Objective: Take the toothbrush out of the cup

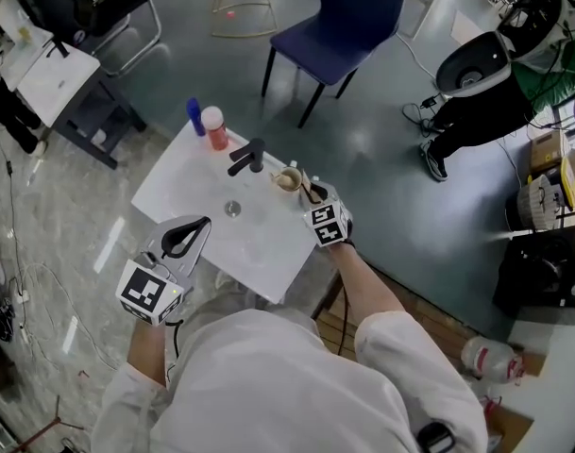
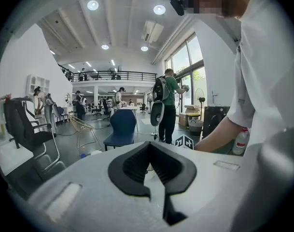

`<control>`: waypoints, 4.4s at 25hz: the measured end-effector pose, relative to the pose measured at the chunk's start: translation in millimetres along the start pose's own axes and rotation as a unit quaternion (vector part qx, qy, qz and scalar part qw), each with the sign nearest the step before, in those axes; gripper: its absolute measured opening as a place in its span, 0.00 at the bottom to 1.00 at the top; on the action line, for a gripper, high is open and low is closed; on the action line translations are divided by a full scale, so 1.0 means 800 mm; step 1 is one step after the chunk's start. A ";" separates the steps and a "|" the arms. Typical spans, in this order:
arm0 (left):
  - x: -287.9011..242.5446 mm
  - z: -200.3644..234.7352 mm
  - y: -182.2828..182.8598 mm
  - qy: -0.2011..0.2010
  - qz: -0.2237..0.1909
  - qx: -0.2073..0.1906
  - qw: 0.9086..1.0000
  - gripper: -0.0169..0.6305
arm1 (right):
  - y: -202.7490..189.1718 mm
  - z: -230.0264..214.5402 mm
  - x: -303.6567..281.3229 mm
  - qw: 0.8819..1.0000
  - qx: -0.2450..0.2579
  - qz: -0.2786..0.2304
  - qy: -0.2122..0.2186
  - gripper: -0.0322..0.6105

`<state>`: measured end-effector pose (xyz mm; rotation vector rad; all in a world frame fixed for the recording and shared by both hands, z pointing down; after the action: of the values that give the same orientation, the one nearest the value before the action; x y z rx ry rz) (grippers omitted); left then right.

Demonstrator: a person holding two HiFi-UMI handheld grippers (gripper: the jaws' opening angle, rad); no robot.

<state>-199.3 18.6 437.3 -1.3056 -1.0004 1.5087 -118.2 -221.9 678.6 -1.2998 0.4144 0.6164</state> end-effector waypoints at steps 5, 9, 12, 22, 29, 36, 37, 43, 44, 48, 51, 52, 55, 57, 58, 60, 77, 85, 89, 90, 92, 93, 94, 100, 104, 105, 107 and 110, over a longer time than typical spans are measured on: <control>-0.009 -0.004 0.009 -0.014 -0.004 0.000 1.000 0.04 | 0.020 -0.008 0.016 1.000 -0.001 -0.021 -0.007 0.11; -0.014 -0.007 0.006 -0.025 -0.007 -0.001 1.000 0.04 | 0.035 -0.012 0.034 0.999 -0.007 -0.033 -0.013 0.11; -0.018 -0.006 0.004 -0.035 -0.009 -0.001 0.999 0.04 | 0.050 -0.014 0.049 0.999 -0.011 -0.042 -0.019 0.11; -0.037 -0.010 0.005 -0.065 -0.016 -0.003 0.998 0.04 | 0.078 -0.021 0.090 0.996 -0.033 -0.072 -0.037 0.11; -0.050 -0.011 0.008 -0.079 -0.018 -0.006 0.997 0.04 | 0.097 -0.029 0.121 0.993 -0.044 -0.098 -0.056 0.11; -0.063 -0.009 0.004 -0.091 -0.016 -0.006 0.996 0.04 | 0.115 -0.028 0.152 0.989 -0.059 -0.117 -0.066 0.11; -0.065 -0.009 0.003 -0.093 -0.015 -0.005 0.996 0.04 | 0.117 -0.027 0.155 0.989 -0.061 -0.119 -0.068 0.11; -0.084 -0.005 -0.004 -0.102 -0.009 -0.006 0.995 0.04 | 0.128 -0.027 0.178 0.986 -0.068 -0.131 -0.076 0.11; -0.087 -0.006 -0.005 -0.104 -0.007 -0.007 0.994 0.04 | 0.129 -0.027 0.182 0.986 -0.070 -0.132 -0.077 0.11; -0.102 -0.008 -0.011 -0.115 0.001 -0.010 0.993 0.04 | 0.133 -0.028 0.198 0.984 -0.076 -0.138 -0.083 0.11; -0.114 -0.009 -0.018 -0.124 0.005 -0.011 0.992 0.04 | 0.134 -0.027 0.207 0.983 -0.078 -0.140 -0.088 0.11; -0.118 -0.008 -0.020 -0.127 0.007 -0.011 0.992 0.04 | 0.135 -0.026 0.210 0.983 -0.080 -0.141 -0.089 0.11; -0.129 -0.008 -0.026 -0.133 0.011 -0.011 0.991 0.04 | 0.136 -0.025 0.220 0.982 -0.081 -0.143 -0.092 0.11; -0.137 -0.007 -0.032 -0.135 0.017 -0.011 0.991 0.04 | 0.137 -0.024 0.226 0.982 -0.081 -0.145 -0.094 0.11; -0.141 -0.007 -0.035 -0.137 0.020 -0.011 0.990 0.04 | 0.137 -0.024 0.229 0.981 -0.081 -0.146 -0.096 0.11; -0.149 -0.005 -0.041 -0.139 0.025 -0.011 0.990 0.04 | 0.139 -0.024 0.235 0.980 -0.083 -0.150 -0.099 0.11; -0.204 0.011 -0.094 -0.142 0.069 -0.009 0.987 0.04 | 0.156 -0.024 0.293 0.973 -0.094 -0.171 -0.123 0.11; -0.227 0.013 -0.112 -0.146 0.082 -0.011 0.986 0.05 | 0.158 -0.023 0.313 0.970 -0.100 -0.175 -0.136 0.11; -0.235 0.014 -0.117 -0.148 0.088 -0.009 0.985 0.05 | 0.162 -0.021 0.320 0.969 -0.105 -0.177 -0.135 0.11; -0.236 0.014 -0.118 -0.148 0.089 -0.008 0.985 0.05 | 0.164 -0.020 0.322 0.969 -0.105 -0.177 -0.134 0.11; -0.238 0.015 -0.120 -0.148 0.091 -0.009 0.985 0.05 | 0.169 -0.017 0.326 0.969 -0.105 -0.179 -0.133 0.11; -0.239 0.016 -0.122 -0.148 0.092 -0.009 0.985 0.05 | 0.171 -0.016 0.328 0.969 -0.105 -0.180 -0.132 0.11; -0.240 0.017 -0.123 -0.147 0.093 -0.008 0.985 0.05 | 0.173 -0.016 0.330 0.969 -0.106 -0.182 -0.132 0.11; -0.247 0.020 -0.131 -0.144 0.098 -0.002 0.985 0.10 | 0.183 -0.014 0.343 0.967 -0.107 -0.188 -0.132 0.11; -0.250 0.018 -0.140 -0.147 0.099 0.004 0.984 0.18 | 0.180 -0.016 0.343 0.967 -0.109 -0.185 -0.136 0.11; -0.251 0.017 -0.141 -0.148 0.098 0.006 0.984 0.22 | 0.178 -0.016 0.343 0.967 -0.111 -0.184 -0.137 0.11; -0.252 0.014 -0.142 -0.151 0.095 0.008 0.984 0.30 | 0.175 -0.017 0.343 0.967 -0.114 -0.182 -0.138 0.11; -0.253 0.012 -0.140 -0.147 0.091 0.009 0.985 0.42 | 0.172 -0.019 0.342 0.967 -0.116 -0.180 -0.139 0.11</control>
<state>-183.9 -142.9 602.8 -1.2088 -1.0698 1.8865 6.9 -165.3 404.6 -1.4419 -0.1309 0.5386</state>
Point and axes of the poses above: the fingertips, and each gripper's own axes: x backward along the fingers, z to its left, y out of its top, the point moved 2 cm from there along x, backward along the fingers, and after that the axes turned 6 degrees about x, right-handed, at the moved point
